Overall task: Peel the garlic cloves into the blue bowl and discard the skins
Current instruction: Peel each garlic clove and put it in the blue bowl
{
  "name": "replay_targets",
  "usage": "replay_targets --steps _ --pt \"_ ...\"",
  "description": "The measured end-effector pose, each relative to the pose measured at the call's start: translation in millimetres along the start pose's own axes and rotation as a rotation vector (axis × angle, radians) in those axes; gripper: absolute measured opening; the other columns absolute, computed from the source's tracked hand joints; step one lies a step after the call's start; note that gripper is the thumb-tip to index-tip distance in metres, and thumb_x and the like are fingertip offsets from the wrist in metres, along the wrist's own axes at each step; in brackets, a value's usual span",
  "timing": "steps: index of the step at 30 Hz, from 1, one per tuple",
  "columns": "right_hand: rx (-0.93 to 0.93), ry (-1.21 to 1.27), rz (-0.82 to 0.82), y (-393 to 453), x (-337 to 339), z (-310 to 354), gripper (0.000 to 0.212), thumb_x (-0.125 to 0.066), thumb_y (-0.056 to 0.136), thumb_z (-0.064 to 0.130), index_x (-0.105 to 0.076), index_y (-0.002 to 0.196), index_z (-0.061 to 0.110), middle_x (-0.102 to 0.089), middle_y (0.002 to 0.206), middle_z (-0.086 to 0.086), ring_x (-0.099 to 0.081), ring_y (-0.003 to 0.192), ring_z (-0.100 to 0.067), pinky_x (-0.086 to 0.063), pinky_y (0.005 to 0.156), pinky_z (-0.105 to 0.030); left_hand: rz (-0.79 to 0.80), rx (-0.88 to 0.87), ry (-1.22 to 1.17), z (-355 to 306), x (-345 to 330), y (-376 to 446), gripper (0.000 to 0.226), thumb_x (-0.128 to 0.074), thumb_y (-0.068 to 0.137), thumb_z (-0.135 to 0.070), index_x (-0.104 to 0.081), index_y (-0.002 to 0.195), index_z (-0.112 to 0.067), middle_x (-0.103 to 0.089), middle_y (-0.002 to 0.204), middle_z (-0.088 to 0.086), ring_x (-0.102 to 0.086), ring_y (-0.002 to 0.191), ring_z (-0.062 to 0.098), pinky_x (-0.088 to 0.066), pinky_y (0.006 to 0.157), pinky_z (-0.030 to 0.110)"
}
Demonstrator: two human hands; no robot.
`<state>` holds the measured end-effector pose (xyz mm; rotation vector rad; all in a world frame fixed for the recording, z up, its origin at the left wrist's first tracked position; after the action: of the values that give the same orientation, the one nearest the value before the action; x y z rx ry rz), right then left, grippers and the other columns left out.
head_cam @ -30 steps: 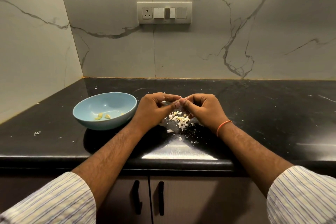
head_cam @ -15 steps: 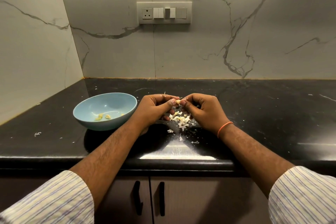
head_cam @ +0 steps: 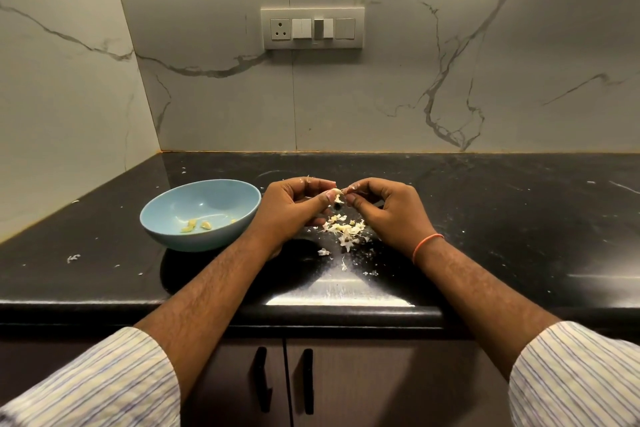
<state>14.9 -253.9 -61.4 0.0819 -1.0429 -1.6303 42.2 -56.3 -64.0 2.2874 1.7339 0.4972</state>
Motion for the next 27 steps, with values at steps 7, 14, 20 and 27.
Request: replay_targets --steps 7,14,20,27 --pt "0.045 -0.092 0.001 0.2 1.2 -5.0 0.022 -0.083 0.089 0.029 -0.082 0.11 0.03 -0.073 0.105 0.019 -0.063 0.106 -0.009 -0.057 0.079 -0.035 0.005 -0.009 -0.016 0.0 1.8 -0.1 0.027 -0.081 0.09 -0.01 -0.078 0.116 -0.011 -0.082 0.1 0.008 -0.078 0.087 0.019 -0.066 0.077 0.031" --pt "0.02 0.079 -0.007 1.2 3.6 -0.6 0.019 -0.084 0.088 0.029 -0.084 0.106 0.021 -0.079 0.099 0.009 -0.074 0.095 -0.01 -0.064 0.079 -0.039 0.036 -0.022 0.045 0.5 -0.3 -0.2 0.018 -0.083 0.088 -0.013 -0.082 0.106 -0.015 -0.082 0.094 0.006 -0.076 0.08 0.014 -0.065 0.073 0.028" --pt "-0.051 0.192 0.04 -0.6 2.5 -1.6 0.019 -0.086 0.086 0.02 -0.083 0.105 0.016 -0.082 0.096 0.004 -0.078 0.093 -0.009 -0.065 0.087 -0.038 0.054 -0.062 0.189 2.6 -1.4 -0.8 0.018 -0.079 0.093 -0.016 -0.08 0.11 -0.008 -0.081 0.091 0.007 -0.078 0.081 0.016 -0.064 0.069 0.026" --pt "-0.053 0.177 0.034 -0.9 2.5 -0.1 0.022 -0.089 0.082 0.021 -0.083 0.102 0.015 -0.082 0.095 0.005 -0.078 0.091 -0.01 -0.065 0.087 -0.039 0.061 -0.111 0.258 1.7 -3.7 -0.8 0.013 -0.075 0.097 -0.014 -0.077 0.109 -0.008 -0.079 0.09 0.009 -0.078 0.079 0.019 -0.065 0.068 0.029"
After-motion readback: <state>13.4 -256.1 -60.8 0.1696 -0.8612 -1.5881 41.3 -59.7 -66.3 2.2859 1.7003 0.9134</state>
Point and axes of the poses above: each hand's wrist, its own y-axis towards the middle knuckle, its own x-axis out of the back of the hand, z = x × y, the point moved 4 cm from there along y, towards the middle knuckle
